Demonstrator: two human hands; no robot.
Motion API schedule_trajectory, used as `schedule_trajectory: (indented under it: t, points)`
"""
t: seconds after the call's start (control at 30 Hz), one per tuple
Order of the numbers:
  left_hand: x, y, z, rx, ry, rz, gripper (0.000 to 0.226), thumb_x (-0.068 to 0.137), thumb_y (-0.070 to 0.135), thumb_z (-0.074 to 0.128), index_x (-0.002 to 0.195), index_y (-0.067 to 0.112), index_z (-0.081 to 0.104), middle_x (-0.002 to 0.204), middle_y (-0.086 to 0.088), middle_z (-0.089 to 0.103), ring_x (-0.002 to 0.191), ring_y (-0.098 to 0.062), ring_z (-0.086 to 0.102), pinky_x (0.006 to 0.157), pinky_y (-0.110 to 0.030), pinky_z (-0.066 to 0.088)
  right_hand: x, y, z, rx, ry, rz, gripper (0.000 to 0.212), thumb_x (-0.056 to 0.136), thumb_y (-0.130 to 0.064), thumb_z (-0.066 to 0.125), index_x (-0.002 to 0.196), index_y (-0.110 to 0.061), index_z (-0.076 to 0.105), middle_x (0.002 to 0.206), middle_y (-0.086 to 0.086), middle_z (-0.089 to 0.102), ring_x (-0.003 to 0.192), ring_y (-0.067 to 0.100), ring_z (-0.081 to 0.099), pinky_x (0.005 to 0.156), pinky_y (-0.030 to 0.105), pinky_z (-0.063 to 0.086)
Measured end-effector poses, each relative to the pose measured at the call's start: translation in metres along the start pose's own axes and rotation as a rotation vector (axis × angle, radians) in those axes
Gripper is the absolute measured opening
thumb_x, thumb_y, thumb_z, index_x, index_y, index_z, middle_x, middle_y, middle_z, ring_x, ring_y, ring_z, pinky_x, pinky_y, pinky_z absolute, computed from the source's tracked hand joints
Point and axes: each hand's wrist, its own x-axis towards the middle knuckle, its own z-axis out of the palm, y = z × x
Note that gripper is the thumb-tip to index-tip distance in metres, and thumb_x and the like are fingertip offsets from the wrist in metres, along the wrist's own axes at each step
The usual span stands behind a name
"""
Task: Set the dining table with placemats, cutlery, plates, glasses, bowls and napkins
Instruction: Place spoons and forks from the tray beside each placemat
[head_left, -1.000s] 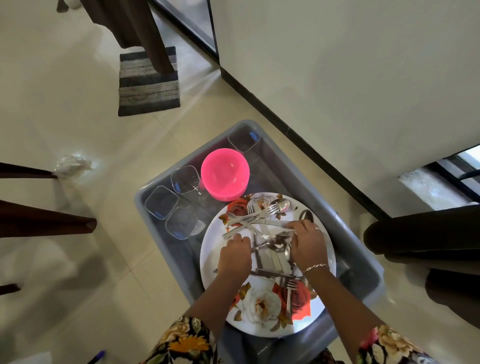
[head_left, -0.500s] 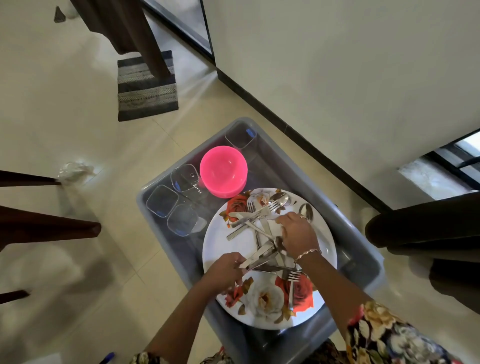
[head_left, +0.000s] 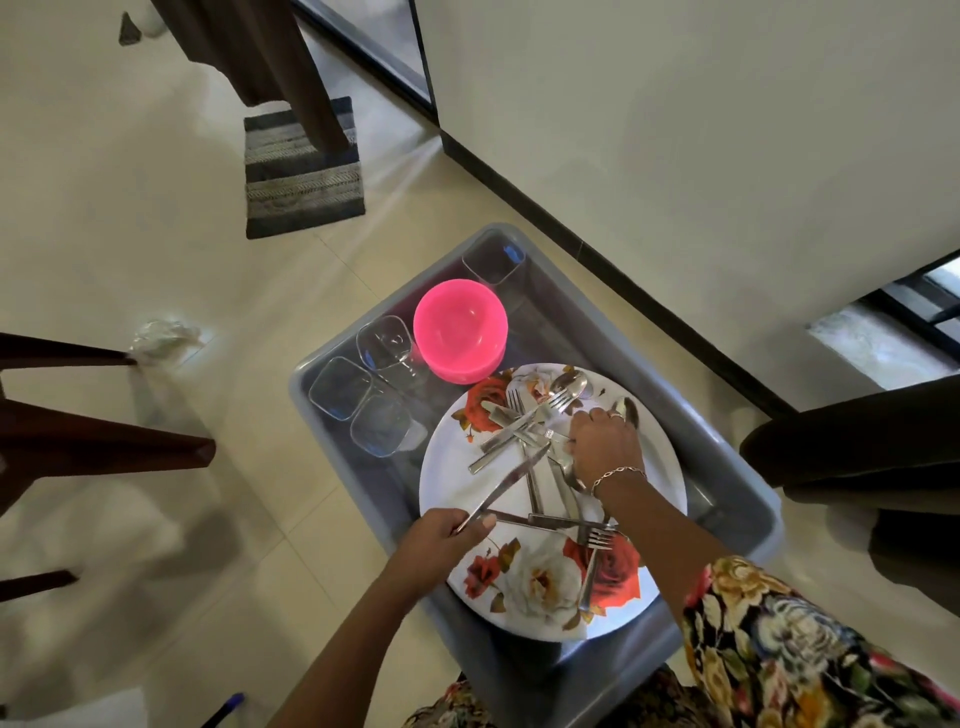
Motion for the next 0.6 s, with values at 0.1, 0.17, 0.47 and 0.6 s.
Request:
schedule_trajectory:
  t: [0.1, 0.17, 0.47, 0.6]
  points:
    - [0.002, 0.006, 0.003, 0.05, 0.147, 0.14, 0.046, 0.09, 0.038, 0.058, 0.056, 0.016, 0.035, 0.051, 0.003, 0.03, 0.048, -0.009, 0.031, 0.053, -0.025, 0.026, -0.004, 0.001, -0.01, 0.022, -0.087, 0.019, 0.021, 0.092, -0.019, 0.048, 0.111, -0.011, 0.051, 0.11, 0.006, 0.063, 0.104, 0.024, 0.06, 0.09, 0.033, 0.043]
    - [0.003, 0.014, 0.004, 0.07, 0.212, 0.225, 0.049, 0.09, 0.034, 0.06, 0.053, 0.018, 0.032, 0.048, 0.007, 0.029, 0.047, -0.009, 0.031, 0.054, -0.027, 0.028, -0.009, 0.006, -0.018, 0.138, -0.125, 0.05, 0.018, 0.092, -0.013, 0.045, 0.108, -0.012, 0.054, 0.107, 0.007, 0.065, 0.101, 0.026, 0.06, 0.085, 0.032, 0.045]
    - [0.02, 0.064, 0.024, 0.209, 0.355, 0.467, 0.02, 0.095, 0.024, 0.052, 0.096, 0.015, 0.069, 0.091, 0.001, 0.066, 0.087, -0.016, 0.059, 0.075, -0.026, 0.041, -0.049, 0.065, -0.058, 0.497, -0.264, 0.039, 0.015, 0.086, -0.012, 0.061, 0.075, -0.02, 0.056, 0.073, -0.004, 0.059, 0.056, 0.009, 0.055, 0.056, 0.015, 0.042]
    - [0.024, 0.085, 0.033, 0.308, 0.27, 0.466, 0.023, 0.096, 0.023, 0.05, 0.108, 0.017, 0.068, 0.105, -0.002, 0.07, 0.099, -0.019, 0.06, 0.085, -0.031, 0.046, -0.055, 0.069, -0.089, 0.496, -0.343, -0.07, 0.011, 0.084, -0.013, 0.065, 0.075, -0.019, 0.062, 0.071, -0.007, 0.062, 0.043, -0.003, 0.054, 0.053, 0.008, 0.042]
